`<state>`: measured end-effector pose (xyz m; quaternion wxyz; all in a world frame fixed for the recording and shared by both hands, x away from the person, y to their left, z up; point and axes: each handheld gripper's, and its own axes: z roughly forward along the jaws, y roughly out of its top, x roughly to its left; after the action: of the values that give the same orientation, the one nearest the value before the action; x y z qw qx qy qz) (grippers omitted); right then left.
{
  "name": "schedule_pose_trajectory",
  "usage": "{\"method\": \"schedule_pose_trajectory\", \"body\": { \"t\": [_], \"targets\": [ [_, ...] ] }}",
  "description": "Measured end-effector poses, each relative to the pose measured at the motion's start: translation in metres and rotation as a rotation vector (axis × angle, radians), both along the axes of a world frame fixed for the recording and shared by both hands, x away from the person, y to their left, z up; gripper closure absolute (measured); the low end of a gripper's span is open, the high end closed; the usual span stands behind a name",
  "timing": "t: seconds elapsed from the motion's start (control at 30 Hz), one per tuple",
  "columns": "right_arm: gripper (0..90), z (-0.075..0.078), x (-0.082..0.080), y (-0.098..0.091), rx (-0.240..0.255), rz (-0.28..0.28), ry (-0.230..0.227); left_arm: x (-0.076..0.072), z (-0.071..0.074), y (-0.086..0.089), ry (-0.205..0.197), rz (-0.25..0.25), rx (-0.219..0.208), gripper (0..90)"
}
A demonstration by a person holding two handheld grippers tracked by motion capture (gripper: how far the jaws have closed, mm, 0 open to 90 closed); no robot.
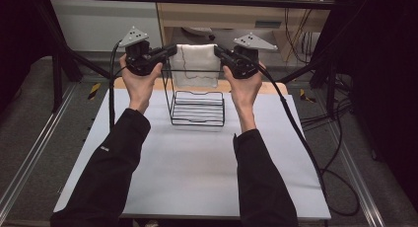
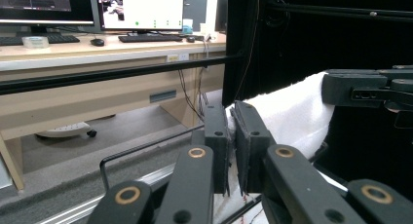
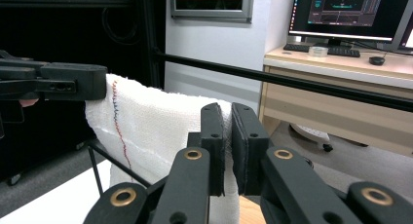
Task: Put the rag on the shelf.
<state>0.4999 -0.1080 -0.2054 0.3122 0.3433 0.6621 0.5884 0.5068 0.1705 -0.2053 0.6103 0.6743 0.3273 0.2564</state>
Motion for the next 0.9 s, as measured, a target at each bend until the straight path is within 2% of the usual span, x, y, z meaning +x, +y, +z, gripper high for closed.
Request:
{"method": "schedule_pose_trajectory", "body": {
  "t": [0.03, 0.2, 0.43, 0.9],
  "targets": [
    [84.6, -0.001, -0.001, 0.0, 0.0, 0.0, 0.002, -0.001, -0.001, -0.001, 0.001, -0.002, -0.007, 84.7],
    [84.5, -0.004, -0.004, -0.003, 0.0, 0.008, 0.007, -0.005, -0.003, -0.001, -0.002, -0.012, 0.015, 84.6],
    [84.4, -0.005, -0.012, -0.004, -0.022, 0.027, 0.005, -0.013, -0.005, 0.001, -0.007, -0.019, 0.028, 84.6],
    [84.1, -0.011, -0.027, -0.006, -0.064, 0.052, 0.029, -0.027, -0.013, 0.002, 0.035, -0.047, 0.07, 83.6]
  ]
}}
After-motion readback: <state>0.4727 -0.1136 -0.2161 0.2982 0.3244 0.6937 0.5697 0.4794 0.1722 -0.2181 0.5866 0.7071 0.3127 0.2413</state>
